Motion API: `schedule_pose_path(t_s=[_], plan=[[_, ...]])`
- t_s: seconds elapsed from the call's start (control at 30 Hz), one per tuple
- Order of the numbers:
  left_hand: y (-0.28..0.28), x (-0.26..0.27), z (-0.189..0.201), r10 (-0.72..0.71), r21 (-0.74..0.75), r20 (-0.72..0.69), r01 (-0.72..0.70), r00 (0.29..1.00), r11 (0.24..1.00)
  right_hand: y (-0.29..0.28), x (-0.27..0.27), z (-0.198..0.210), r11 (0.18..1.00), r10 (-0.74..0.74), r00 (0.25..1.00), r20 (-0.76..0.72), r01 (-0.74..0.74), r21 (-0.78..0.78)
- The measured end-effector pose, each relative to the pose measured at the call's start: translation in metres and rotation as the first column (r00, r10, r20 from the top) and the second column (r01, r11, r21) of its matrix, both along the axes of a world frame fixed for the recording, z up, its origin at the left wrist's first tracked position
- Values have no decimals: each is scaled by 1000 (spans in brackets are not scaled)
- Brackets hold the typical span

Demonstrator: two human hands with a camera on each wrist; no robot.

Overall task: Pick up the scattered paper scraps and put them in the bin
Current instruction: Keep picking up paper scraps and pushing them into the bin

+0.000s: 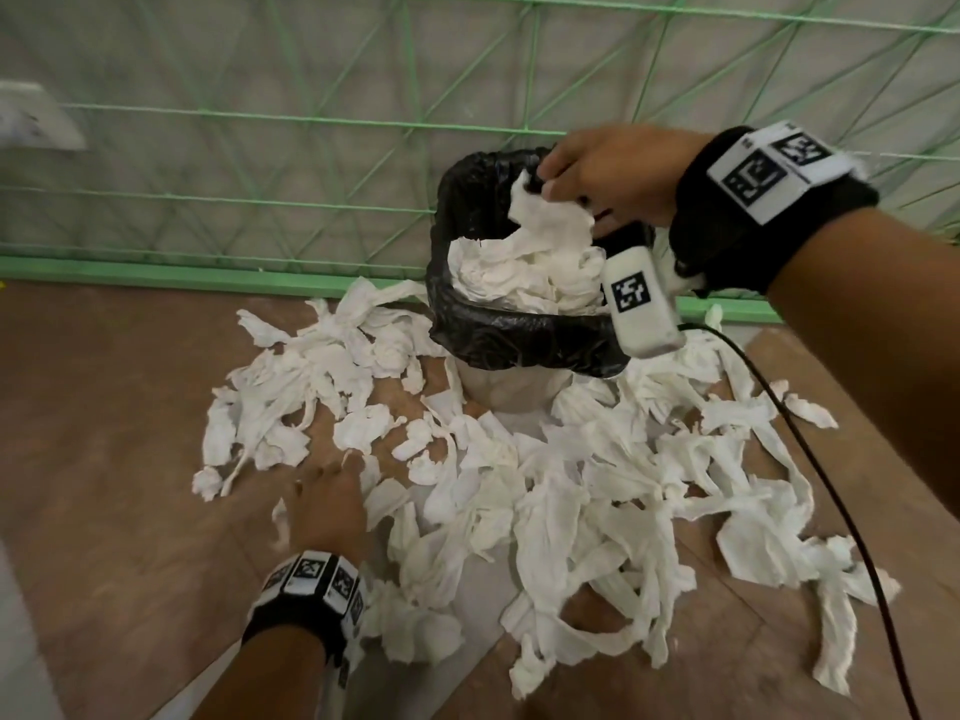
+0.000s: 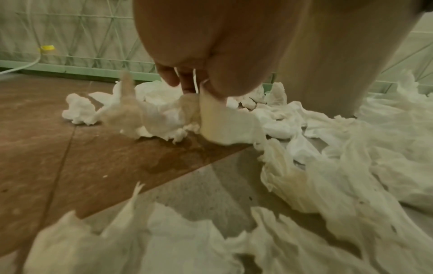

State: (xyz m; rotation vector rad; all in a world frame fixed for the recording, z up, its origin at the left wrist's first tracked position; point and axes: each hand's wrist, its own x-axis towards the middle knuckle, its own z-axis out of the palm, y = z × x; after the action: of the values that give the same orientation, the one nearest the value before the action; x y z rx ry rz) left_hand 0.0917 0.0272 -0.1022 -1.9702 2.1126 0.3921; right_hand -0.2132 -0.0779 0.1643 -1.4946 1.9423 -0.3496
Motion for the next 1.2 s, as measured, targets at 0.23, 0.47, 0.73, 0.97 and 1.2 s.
schedule_pose_path(t_s=[0.23,0.47,0.73,0.97,1.2], plan=[[-14,-7,20,-40,-162,-113,21,993,987,6,-32,-18,904,-235,908,346,335,-265],[-26,-25,53,-68,-284,-522,-99,850,954,52,-114,-84,834,-524,841,131,538,-119],[-64,-49,132,-171,-331,-732,-125,659,935,146,-91,-217,829,41,867,-496,247,501],[-101,-118,264,-454,-582,-743,-139,492,801,148,-92,-221,879,-42,873,-485,263,398],[-145,-171,254,-489,-446,-374,309,788,840,128,-106,-163,884,-28,893,-449,231,405]])
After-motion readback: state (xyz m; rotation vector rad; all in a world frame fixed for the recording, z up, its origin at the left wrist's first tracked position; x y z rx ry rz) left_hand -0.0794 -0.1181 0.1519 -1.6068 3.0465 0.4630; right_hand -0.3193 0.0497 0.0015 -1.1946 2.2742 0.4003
